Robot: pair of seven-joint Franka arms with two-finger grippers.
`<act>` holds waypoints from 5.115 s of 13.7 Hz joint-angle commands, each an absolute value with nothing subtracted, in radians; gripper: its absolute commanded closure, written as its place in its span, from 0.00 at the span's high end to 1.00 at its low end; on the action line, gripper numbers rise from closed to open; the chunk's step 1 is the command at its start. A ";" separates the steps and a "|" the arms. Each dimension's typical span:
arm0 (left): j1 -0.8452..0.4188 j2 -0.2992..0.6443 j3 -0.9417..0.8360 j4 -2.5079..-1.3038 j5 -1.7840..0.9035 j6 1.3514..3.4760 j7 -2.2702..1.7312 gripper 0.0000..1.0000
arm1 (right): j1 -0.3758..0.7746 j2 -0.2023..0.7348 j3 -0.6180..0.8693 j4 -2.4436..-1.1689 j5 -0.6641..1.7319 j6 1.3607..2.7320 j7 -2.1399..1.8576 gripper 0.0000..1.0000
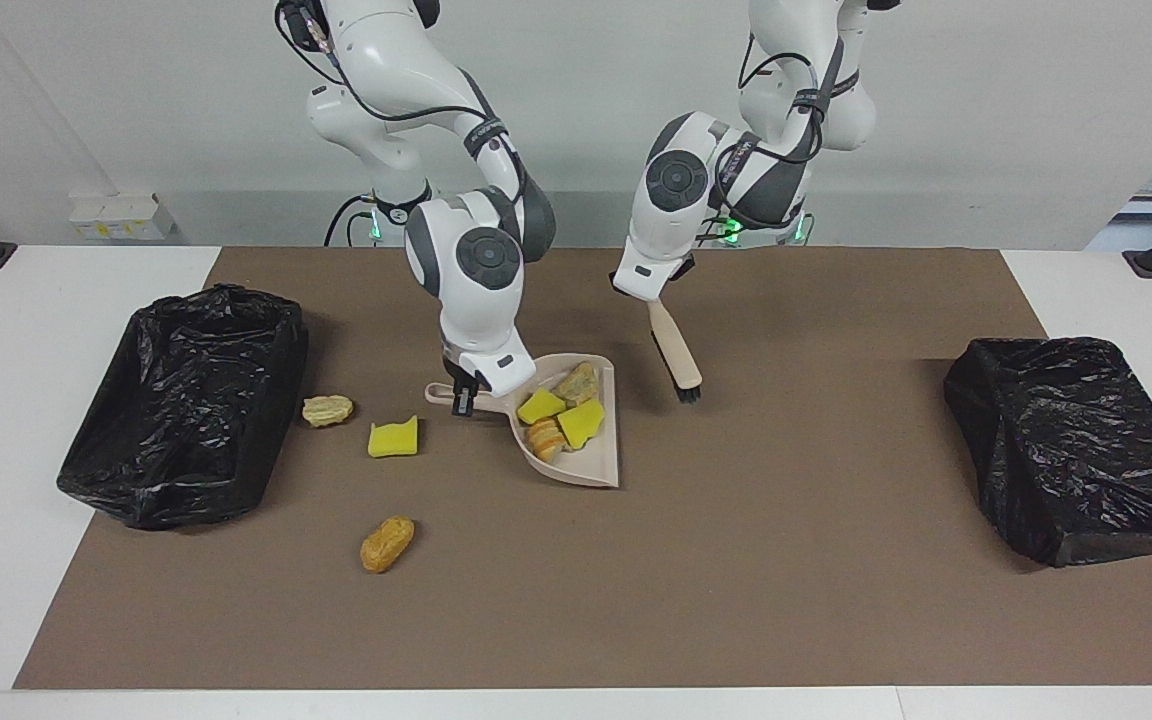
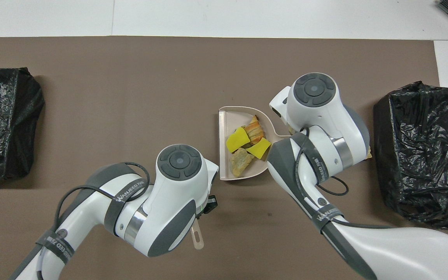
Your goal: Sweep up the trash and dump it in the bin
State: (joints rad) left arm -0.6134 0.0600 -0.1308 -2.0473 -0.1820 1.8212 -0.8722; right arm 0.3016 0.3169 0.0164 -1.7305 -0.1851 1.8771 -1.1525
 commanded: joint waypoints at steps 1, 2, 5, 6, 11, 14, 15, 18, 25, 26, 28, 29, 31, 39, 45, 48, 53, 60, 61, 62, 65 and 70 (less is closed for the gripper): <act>-0.744 -0.127 -0.120 -2.328 -0.184 2.026 -0.877 0.00 | 0.223 0.269 0.028 -1.746 -0.189 1.836 -1.265 0.00; -0.788 -0.170 -0.120 -2.382 -0.186 2.035 -0.879 0.00 | 0.192 0.256 0.028 -1.746 -0.189 1.832 -1.297 0.00; -0.958 -0.225 -0.120 -2.479 -0.215 2.046 -0.905 0.00 | 0.062 0.233 0.028 -1.717 -0.190 1.830 -1.419 0.00; -0.988 -0.232 -0.120 -2.490 -0.254 2.052 -0.922 0.00 | 0.026 0.235 0.028 -1.700 -0.190 1.832 -1.464 0.00; -0.992 -0.207 -0.118 -2.513 -0.413 2.127 -0.966 0.00 | -0.181 0.247 0.023 -1.618 -0.190 1.832 -1.629 0.00; -0.992 -0.207 -0.120 -2.528 -0.414 2.152 -0.957 0.00 | -0.300 0.247 0.018 -1.605 -0.192 1.842 -1.793 0.00; -0.992 -0.206 -0.120 -2.530 -0.414 2.152 -0.953 0.00 | -0.354 0.247 0.018 -1.602 -0.192 1.850 -1.837 0.00; -0.985 -0.204 -0.118 -2.530 -0.414 2.149 -0.900 0.00 | -0.466 0.242 0.015 -1.600 -0.208 1.880 -1.928 0.00; -0.824 -0.178 -0.112 -2.465 -0.379 2.125 -0.749 1.00 | -0.493 0.232 0.017 -1.605 -0.611 1.910 -1.755 0.00; -0.784 -0.178 -0.110 -2.444 -0.317 2.099 -0.718 1.00 | -0.448 0.232 0.015 -1.609 -0.690 1.898 -1.697 0.00; -0.688 -0.182 -0.110 -2.389 -0.206 2.019 -0.642 1.00 | -0.414 0.227 0.015 -1.612 -0.751 1.833 -1.626 0.00; -0.626 -0.189 -0.109 -2.364 -0.168 1.967 -0.579 1.00 | -0.390 0.224 0.015 -1.612 -0.777 1.801 -1.605 0.00; -0.525 -0.192 -0.109 -2.307 -0.092 1.904 -0.494 1.00 | -0.373 0.222 0.017 -1.608 -0.828 1.776 -1.601 0.00; -0.223 -0.187 -0.103 -1.961 -0.035 1.691 -0.178 1.00 | -0.387 0.166 0.018 -1.603 -0.787 1.753 -1.644 0.00; -0.092 -0.141 -0.101 -1.656 0.025 1.447 0.055 1.00 | -0.368 0.129 0.028 -1.608 -0.456 1.718 -1.658 0.00; -0.069 -0.060 -0.101 -1.533 0.021 1.396 0.064 1.00 | -0.284 0.111 0.029 -1.649 -0.370 1.718 -1.585 0.00; -0.072 0.005 -0.100 -1.426 0.018 1.371 0.069 1.00 | -0.111 0.100 0.029 -1.696 -0.282 1.664 -1.148 0.00; -0.072 -0.038 -0.101 -1.494 0.018 1.378 0.055 1.00 | 0.130 0.117 0.029 -1.839 -0.074 1.747 -0.482 0.00; -0.072 -0.040 -0.101 -1.494 0.017 1.378 0.055 1.00 | 0.165 0.132 0.029 -1.844 -0.052 1.761 -0.398 0.00; -0.072 -0.041 -0.101 -1.496 0.017 1.379 0.055 1.00 | 0.199 0.153 0.029 -1.845 -0.023 1.785 -0.274 0.00; -0.077 -0.044 -0.103 -1.503 0.018 1.378 0.061 1.00 | 0.307 0.210 0.029 -1.848 0.000 1.893 0.038 0.00; -0.083 -0.133 -0.103 -1.649 0.017 1.456 0.072 1.00 | 0.438 0.314 0.029 -1.838 0.118 2.061 0.306 0.00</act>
